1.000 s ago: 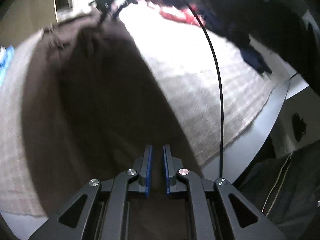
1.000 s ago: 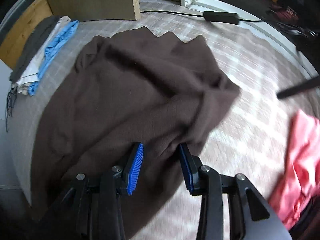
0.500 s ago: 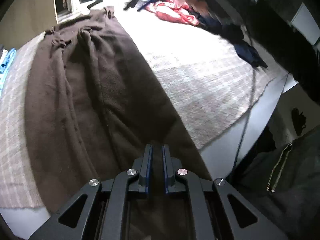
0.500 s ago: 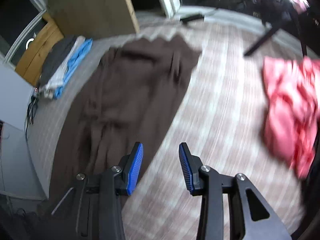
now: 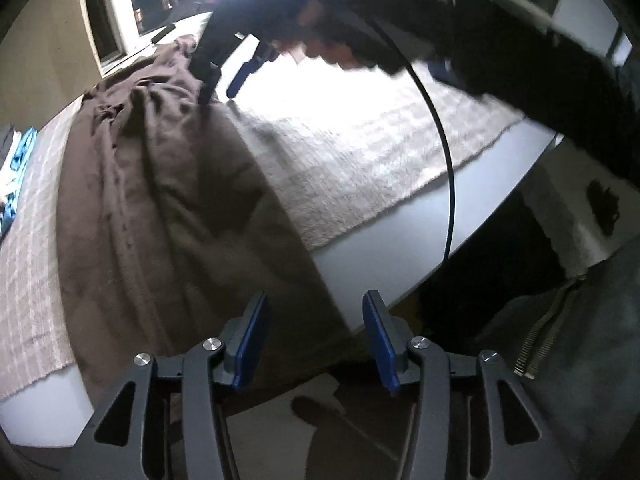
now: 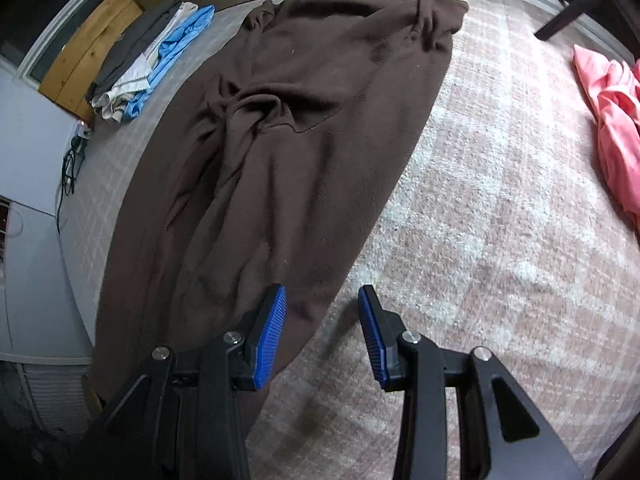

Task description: Fold clothes

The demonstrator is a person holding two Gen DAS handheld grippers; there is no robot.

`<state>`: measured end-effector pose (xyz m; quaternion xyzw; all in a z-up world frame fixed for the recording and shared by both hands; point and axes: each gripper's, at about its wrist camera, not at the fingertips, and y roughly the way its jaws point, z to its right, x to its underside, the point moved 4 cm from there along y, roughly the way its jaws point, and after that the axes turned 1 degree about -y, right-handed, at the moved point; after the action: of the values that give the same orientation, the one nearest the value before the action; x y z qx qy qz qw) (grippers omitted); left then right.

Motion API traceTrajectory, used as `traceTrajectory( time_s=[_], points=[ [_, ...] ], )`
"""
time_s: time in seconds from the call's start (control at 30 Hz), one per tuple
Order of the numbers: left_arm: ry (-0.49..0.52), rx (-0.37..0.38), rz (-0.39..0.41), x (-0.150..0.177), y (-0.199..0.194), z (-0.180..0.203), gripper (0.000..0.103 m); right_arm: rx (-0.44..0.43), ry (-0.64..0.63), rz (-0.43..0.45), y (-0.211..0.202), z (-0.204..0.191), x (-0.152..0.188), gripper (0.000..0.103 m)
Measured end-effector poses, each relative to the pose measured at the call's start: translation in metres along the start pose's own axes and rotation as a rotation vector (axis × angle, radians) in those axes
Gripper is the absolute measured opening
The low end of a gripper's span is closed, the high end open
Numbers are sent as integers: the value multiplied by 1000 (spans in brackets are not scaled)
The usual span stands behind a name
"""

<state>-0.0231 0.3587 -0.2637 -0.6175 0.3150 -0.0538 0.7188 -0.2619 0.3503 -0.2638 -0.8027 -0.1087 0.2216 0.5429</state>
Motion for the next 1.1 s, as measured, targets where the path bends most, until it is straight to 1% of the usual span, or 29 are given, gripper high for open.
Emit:
traceTrajectory(
  time_s=[0.03,0.07,0.1,0.13,0.17,0.2,0.23,0.33,0.4,0.47,0.5,0.57,0.6,0.63,0.67,0.7,0.73,0.77,0.83,0.87,0.93,0.97,1.0,1.03,1.07,1.1],
  points=[
    [14,-26,-17,0,7,3,46,-30,19,5,-4,3,-3,37],
    [26,-43,-27,1,13,5,46,-40,43,23,-9,9,-7,37],
    [28,-62,-35,1,20,4,37,-50,66,41,-15,15,-12,37],
    [21,-63,-29,1,20,2,32,-59,89,60,-21,20,-17,37],
    [12,-60,-21,1,20,0,28,-60,110,79,-25,28,-24,37],
    [-3,-52,-14,0,18,-3,19,-61,130,93,-27,36,-33,37],
    [-26,-30,-8,0,15,-8,15,-61,150,105,-29,43,-41,37],
    [-90,15,3,0,9,-20,13,-60,173,89,-16,53,-60,38],
    [-109,26,10,-1,4,-23,13,-68,186,66,-5,59,-68,38],
    [-104,27,21,-4,-2,-23,13,-75,182,38,11,55,-76,39],
    [-107,30,25,-4,-6,-24,13,-83,164,55,13,49,-80,39],
    [-115,53,34,-1,-13,-25,13,-105,131,36,14,40,-80,38],
    [-114,58,34,-2,-15,-25,13,-94,113,36,14,37,-79,26],
    [-112,63,33,-3,-17,-25,13,-60,85,35,13,33,-80,13],
    [-97,62,34,-3,-16,-22,13,-24,55,37,9,31,-79,9],
    [-80,60,36,-2,-15,-18,13,-2,35,63,3,28,-80,9],
    [-76,64,28,1,-10,-17,13,21,15,89,-4,25,-82,9],
    [-75,70,19,4,-5,-16,13,66,-9,103,-3,22,-81,9],
    [-87,94,9,8,9,-19,13,125,-67,70,11,17,-76,9],
    [-94,99,8,9,8,-20,13,139,-81,88,10,15,-74,10],
    [-109,107,8,11,5,-22,15,166,-80,100,-2,15,-73,20],
    [-127,110,-2,13,2,-25,16,183,-75,107,-10,17,-72,31],
    [-141,115,-4,14,-5,-28,18,171,-59,149,-26,18,-71,32],
    [-153,121,-5,16,-13,-32,19,157,-44,192,-42,19,-70,32],
    [-166,126,-6,17,-21,-36,19,120,-40,234,-56,19,-67,32],
    [-178,122,4,19,-33,-43,20,103,-52,254,-61,14,-66,32]
  ],
)
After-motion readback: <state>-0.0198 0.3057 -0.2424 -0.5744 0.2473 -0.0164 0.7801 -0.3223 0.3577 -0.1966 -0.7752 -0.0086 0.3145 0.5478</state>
